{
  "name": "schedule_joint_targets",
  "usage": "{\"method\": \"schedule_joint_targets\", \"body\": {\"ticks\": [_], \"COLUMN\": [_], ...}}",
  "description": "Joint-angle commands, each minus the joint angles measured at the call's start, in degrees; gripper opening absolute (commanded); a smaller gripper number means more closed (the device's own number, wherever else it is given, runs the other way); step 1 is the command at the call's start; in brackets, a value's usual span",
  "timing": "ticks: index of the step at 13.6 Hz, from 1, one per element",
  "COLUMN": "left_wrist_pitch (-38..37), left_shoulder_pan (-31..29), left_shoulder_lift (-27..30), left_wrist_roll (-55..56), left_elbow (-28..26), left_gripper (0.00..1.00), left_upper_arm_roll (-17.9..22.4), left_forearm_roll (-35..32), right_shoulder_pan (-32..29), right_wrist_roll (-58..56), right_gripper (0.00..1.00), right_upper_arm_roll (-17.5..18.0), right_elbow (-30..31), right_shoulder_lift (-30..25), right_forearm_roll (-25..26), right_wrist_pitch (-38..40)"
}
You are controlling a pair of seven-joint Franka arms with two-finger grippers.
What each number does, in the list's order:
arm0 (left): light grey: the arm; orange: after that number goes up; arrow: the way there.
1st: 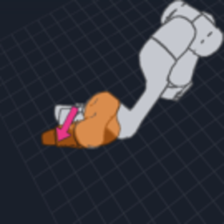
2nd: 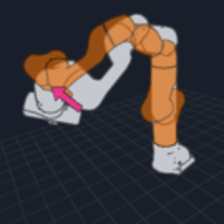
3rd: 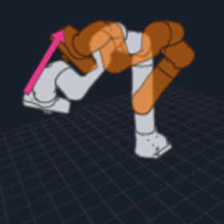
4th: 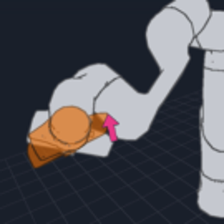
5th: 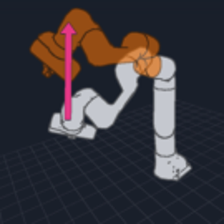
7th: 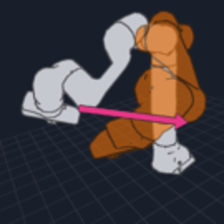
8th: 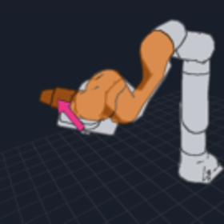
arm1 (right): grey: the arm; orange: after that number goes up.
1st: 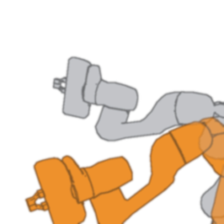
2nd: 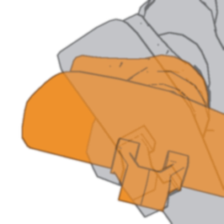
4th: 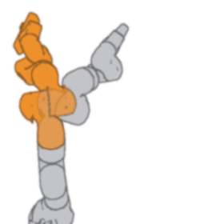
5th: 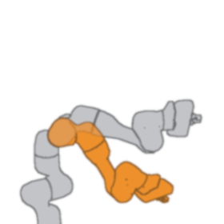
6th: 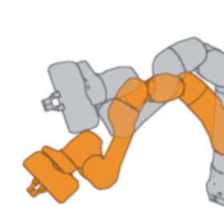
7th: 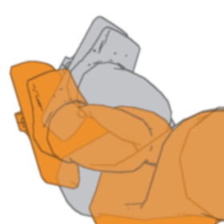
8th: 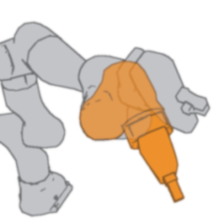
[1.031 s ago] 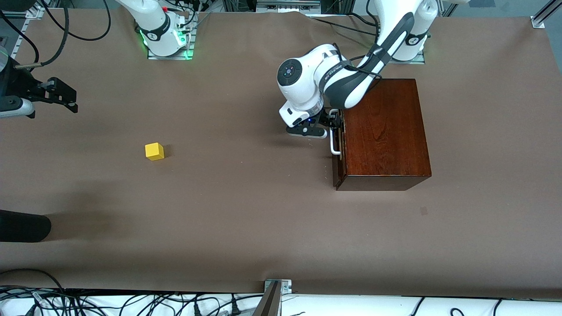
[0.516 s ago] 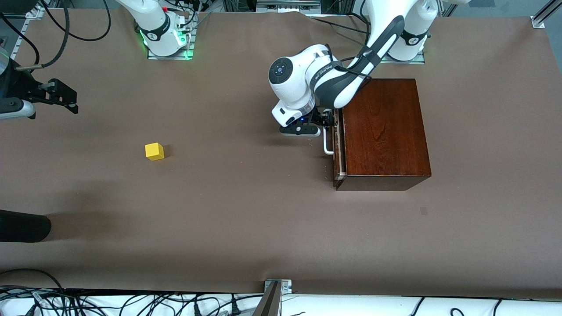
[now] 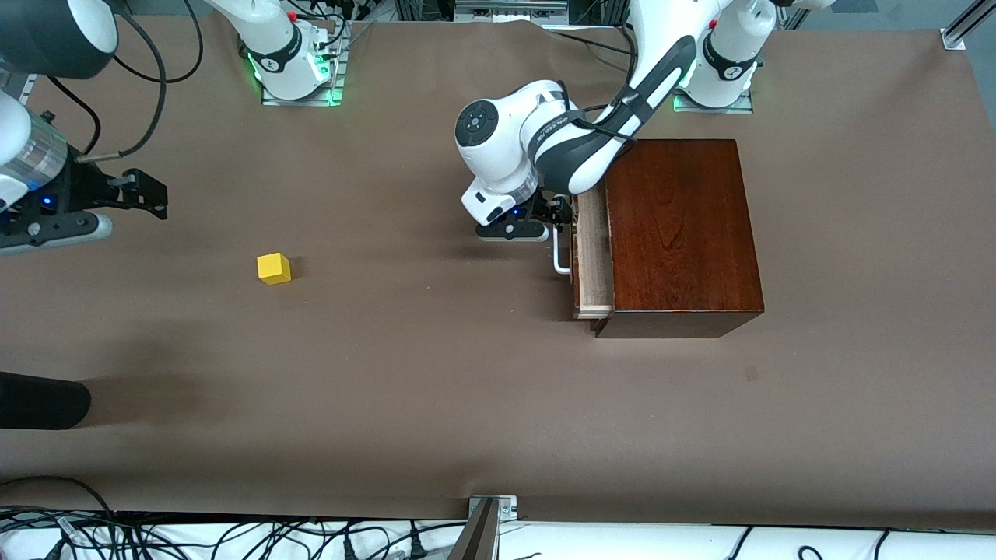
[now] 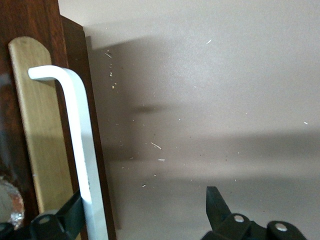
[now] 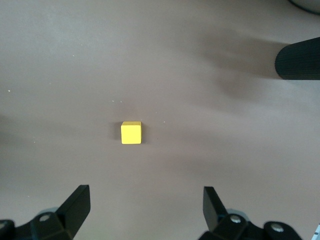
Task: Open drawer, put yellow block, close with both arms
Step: 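Pull the drawer open with the left gripper while the right gripper reaches the cube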
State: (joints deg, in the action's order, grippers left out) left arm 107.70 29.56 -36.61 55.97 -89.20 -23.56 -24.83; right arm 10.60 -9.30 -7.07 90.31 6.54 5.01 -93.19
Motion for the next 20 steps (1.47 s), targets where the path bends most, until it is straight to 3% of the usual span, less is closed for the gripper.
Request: {"method": "schedule_joint_targets", "body": {"ticks": [1,7,9,12,16,20], "left_wrist_pitch": [3.47,3.76,-0.44,-7.92,-16.44,-20.94], "left_shoulder_pan": [2.69,2.26,2.52,2.61,-0.37,-9.49], "left_shoulder_lift": [-3.47,-1.99,-0.66,2.23,9.52,17.34], "left_wrist_roll": [1.68,2.3,2.21,1.25,-9.02,-20.87], "left_elbow": [5.0,5.44,5.7,6.14,7.11,7.55], "left_gripper": [1.0,1.0,1.0,1.0,1.0,1.0], "left_upper_arm_roll": [-0.53,-0.53,-0.7,-0.96,-0.7,-0.79], "left_forearm_roll": [0.57,0.22,0.31,0.31,0.48,5.12], "right_shoulder_pan": [-0.05,0.56,0.83,0.74,0.57,0.48], "right_wrist_roll": [-0.8,-1.69,-1.33,-1.33,-1.24,-1.24], "right_gripper": [1.0,1.0,1.0,1.0,1.0,1.0], "right_upper_arm_roll": [-0.13,0.22,0.13,-0.13,-0.48,-0.92], "right_elbow": [-1.01,0.73,3.63,8.28,18.47,27.7], "right_shoulder_lift": [3.98,6.9,6.9,6.82,5.59,5.5], "right_forearm_roll": [0.44,0.0,-2.8,-3.16,-4.3,-5.53], "right_wrist_pitch": [0.99,0.74,-1.45,-5.5,-16.55,-28.77]}}
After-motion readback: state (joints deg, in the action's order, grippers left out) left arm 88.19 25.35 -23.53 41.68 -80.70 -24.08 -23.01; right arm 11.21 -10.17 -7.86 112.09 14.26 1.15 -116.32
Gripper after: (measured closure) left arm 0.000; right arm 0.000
